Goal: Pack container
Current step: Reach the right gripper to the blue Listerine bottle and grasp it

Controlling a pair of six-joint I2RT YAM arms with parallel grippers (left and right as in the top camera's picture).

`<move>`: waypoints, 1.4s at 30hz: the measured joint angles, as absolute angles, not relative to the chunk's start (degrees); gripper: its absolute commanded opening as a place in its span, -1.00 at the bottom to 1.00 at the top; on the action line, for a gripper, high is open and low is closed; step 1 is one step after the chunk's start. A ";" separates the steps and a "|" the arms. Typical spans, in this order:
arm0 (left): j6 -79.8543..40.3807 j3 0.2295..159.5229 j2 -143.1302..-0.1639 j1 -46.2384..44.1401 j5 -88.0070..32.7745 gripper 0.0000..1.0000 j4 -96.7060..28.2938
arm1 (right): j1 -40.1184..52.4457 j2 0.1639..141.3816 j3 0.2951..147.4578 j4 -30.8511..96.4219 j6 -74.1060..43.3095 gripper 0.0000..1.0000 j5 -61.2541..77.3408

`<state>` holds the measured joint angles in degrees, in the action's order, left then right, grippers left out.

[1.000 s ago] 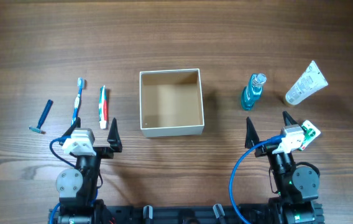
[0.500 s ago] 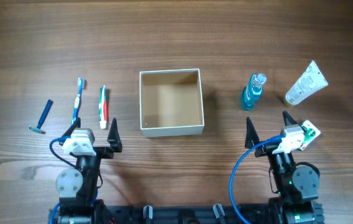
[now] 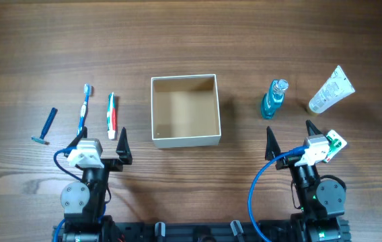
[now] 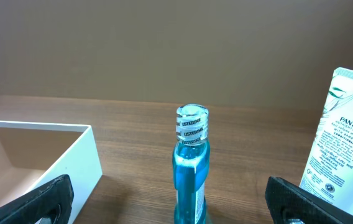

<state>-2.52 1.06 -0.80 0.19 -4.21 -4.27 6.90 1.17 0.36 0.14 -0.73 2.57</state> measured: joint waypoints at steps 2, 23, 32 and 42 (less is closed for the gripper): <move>-2.52 1.06 -0.80 0.19 -4.21 0.99 -4.27 | 6.90 1.17 0.36 0.14 -0.73 1.00 2.57; -9.56 1.06 -0.82 0.19 -2.68 0.99 -4.36 | 6.90 1.89 0.54 1.58 -11.66 1.00 3.05; -19.90 15.81 -16.78 0.19 1.43 1.00 -18.17 | 6.90 19.92 22.06 23.24 -15.64 0.99 5.58; -19.81 49.91 -54.04 0.19 1.76 0.99 -41.52 | 6.90 55.75 57.34 52.29 -16.08 1.00 6.98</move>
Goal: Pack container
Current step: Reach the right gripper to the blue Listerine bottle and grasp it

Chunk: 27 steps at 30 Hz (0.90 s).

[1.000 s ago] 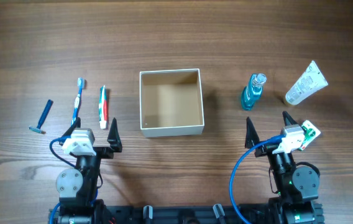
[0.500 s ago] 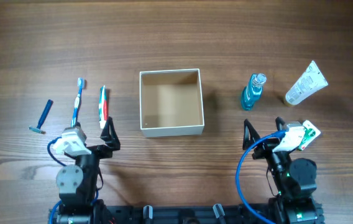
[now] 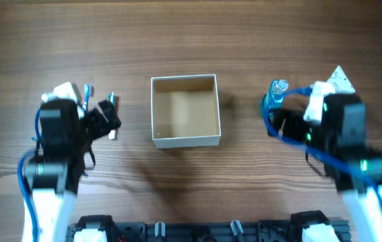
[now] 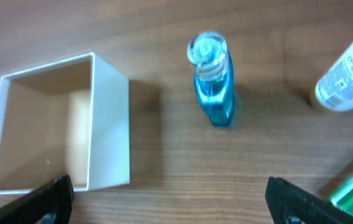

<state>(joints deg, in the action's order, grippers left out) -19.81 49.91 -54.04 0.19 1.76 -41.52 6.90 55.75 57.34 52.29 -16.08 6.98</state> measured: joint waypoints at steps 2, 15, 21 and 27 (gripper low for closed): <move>-19.57 56.29 -61.56 0.19 1.06 1.00 -47.03 | 6.90 63.18 62.92 56.16 -15.51 1.00 6.87; -19.20 60.31 -73.19 0.19 -0.99 0.99 -46.83 | 6.90 83.70 66.59 46.15 -14.63 0.99 -2.63; -19.18 60.31 -73.19 0.19 -0.99 0.99 -46.00 | 6.90 90.78 66.63 41.06 -11.99 0.70 -3.03; -19.20 60.31 -73.19 0.19 -1.02 1.00 -45.84 | 6.90 91.33 66.65 39.72 -10.76 -0.27 -3.03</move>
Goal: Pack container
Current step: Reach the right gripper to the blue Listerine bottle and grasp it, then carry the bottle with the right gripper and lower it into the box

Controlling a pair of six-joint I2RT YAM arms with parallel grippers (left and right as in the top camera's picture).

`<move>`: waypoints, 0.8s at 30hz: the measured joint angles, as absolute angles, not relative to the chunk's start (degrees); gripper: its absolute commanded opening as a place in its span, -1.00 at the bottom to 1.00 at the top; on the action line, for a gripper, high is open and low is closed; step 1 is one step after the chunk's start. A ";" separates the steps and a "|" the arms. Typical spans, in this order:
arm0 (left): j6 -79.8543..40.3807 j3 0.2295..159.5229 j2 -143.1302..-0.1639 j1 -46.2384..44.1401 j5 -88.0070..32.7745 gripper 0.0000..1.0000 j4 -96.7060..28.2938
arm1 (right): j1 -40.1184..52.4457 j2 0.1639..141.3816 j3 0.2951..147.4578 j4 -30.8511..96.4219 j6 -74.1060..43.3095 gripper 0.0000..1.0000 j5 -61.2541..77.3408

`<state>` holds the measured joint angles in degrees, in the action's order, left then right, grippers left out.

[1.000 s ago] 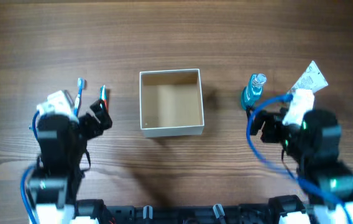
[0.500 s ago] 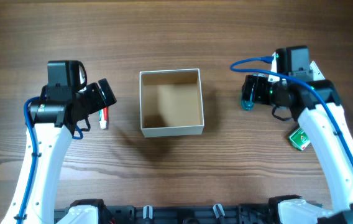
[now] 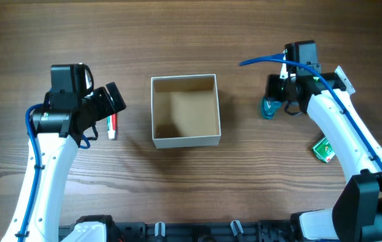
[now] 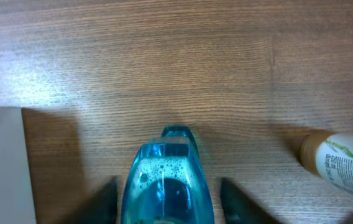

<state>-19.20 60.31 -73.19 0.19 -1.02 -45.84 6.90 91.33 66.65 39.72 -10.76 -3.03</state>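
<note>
A white open box (image 3: 156, 107) stands mid-table. My right gripper (image 4: 170, 200) is open and straddles the blue mouthwash bottle (image 4: 167, 177). Its dark fingers (image 4: 107, 200) stand a little off either side of the bottle. From overhead the same bottle (image 3: 268, 108) shows just under the right gripper (image 3: 278, 101). My left gripper (image 3: 102, 114) hangs open over the red, white and green toothpaste tube (image 3: 112, 126). The left arm hides the toothbrush and razor.
A white Pantene tube (image 4: 344, 173) lies right of the bottle, with only its tip (image 3: 343, 74) showing from overhead. A small green packet (image 3: 323, 149) lies at the front right. The box wall is to the bottle's left.
My right gripper has come down from above and behind the mouthwash bottle to straddle it, still open. My left gripper has shifted slightly over the toothpaste tube.
Both arms were folded at the table's front edge, grippers open, all items lying untouched. Then both had reached out, left toward the toothbrush and toothpaste, right toward the bottle. Now the right gripper brackets the bottle and the left hovers over the toothpaste.
</note>
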 measured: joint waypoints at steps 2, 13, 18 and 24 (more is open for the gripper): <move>-19.18 60.31 -73.19 0.19 -1.02 1.00 -45.84 | 6.90 91.33 66.65 39.70 -10.79 -0.43 -3.03; -19.18 60.31 -73.19 0.19 -1.02 0.99 -45.84 | 6.81 90.56 71.90 50.24 -10.76 -0.91 1.13; -19.18 60.31 -73.19 0.19 -1.02 1.00 -45.84 | 11.97 86.00 87.68 60.36 -9.02 -0.91 1.41; -19.20 60.34 -73.19 0.19 -1.02 0.99 -45.87 | 31.97 83.29 96.09 57.91 -10.09 -0.91 -0.19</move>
